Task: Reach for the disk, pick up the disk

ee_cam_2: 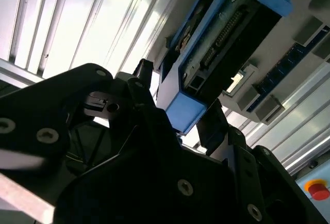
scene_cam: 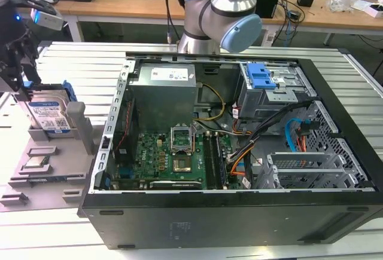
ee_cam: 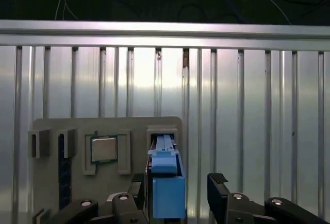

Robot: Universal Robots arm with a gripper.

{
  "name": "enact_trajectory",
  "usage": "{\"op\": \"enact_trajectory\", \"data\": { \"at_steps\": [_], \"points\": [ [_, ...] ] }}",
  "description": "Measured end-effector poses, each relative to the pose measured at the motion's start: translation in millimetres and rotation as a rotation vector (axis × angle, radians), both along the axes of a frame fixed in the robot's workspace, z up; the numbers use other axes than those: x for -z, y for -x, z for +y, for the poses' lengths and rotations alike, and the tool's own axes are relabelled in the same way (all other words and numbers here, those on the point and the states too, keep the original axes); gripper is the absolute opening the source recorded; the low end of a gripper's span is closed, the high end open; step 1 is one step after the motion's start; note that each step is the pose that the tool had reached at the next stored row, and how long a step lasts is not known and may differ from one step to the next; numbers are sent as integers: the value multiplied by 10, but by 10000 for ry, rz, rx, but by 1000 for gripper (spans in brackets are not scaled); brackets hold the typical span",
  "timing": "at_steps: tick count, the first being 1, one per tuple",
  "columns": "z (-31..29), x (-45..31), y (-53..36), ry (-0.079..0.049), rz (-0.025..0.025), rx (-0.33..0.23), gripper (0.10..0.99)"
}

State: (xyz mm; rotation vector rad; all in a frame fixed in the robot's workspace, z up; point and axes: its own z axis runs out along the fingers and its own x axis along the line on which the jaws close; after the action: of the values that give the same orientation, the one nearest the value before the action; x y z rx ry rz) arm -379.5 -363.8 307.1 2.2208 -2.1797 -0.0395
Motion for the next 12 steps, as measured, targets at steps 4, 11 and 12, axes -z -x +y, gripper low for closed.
{"op": "enact_trajectory", "data": {
  "at_steps": [4, 11, 12],
  "points": [
    [0, 72, -1, 7, 0, -106, 600],
    [0, 202, -2, 16, 0, -235, 600],
    [0, 221, -2, 16, 0, -235, 600]
  ]
}}
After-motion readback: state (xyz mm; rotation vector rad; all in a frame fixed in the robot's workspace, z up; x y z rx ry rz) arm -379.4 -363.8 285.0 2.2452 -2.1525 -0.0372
